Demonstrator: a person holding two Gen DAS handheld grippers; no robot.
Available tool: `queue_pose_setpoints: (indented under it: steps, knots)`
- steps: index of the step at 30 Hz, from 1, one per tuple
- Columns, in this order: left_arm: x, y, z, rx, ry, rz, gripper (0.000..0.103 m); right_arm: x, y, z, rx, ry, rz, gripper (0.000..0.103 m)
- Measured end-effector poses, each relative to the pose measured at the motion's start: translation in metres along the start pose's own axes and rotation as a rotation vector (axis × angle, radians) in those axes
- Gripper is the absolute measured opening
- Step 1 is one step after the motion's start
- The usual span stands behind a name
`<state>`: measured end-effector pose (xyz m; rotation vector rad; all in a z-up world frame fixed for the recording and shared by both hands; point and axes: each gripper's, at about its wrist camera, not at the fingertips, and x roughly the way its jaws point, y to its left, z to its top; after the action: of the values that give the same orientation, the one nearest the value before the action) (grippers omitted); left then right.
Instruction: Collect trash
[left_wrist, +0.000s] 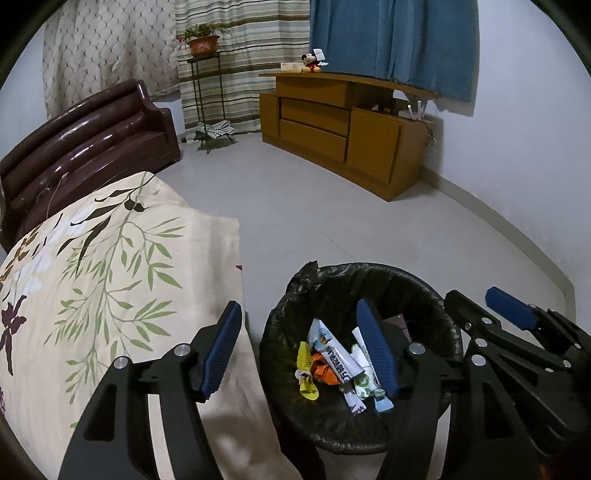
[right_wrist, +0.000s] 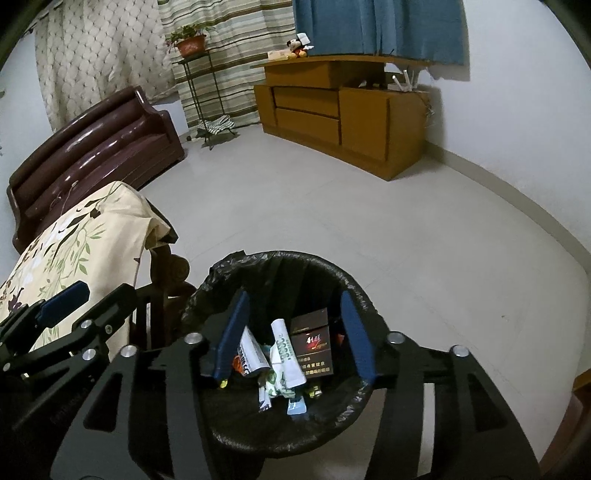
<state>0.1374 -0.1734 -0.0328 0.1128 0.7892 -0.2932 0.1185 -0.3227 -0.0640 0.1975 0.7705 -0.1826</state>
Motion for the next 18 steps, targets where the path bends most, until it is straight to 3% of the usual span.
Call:
queue_pose_setpoints:
  steps: [11,18]
  knots:
    - [-0.012,0.009,-0.004,-0.015,-0.026,0.022,0.07,-0.015,-0.001,-0.002,-0.001,-0.049,-0.043,0.081]
    - [-0.029,0.019,-0.009,-0.031,-0.055,0.055,0.074,-0.03,0.004,-0.005,-0.022,-0.071,-0.059,0.083]
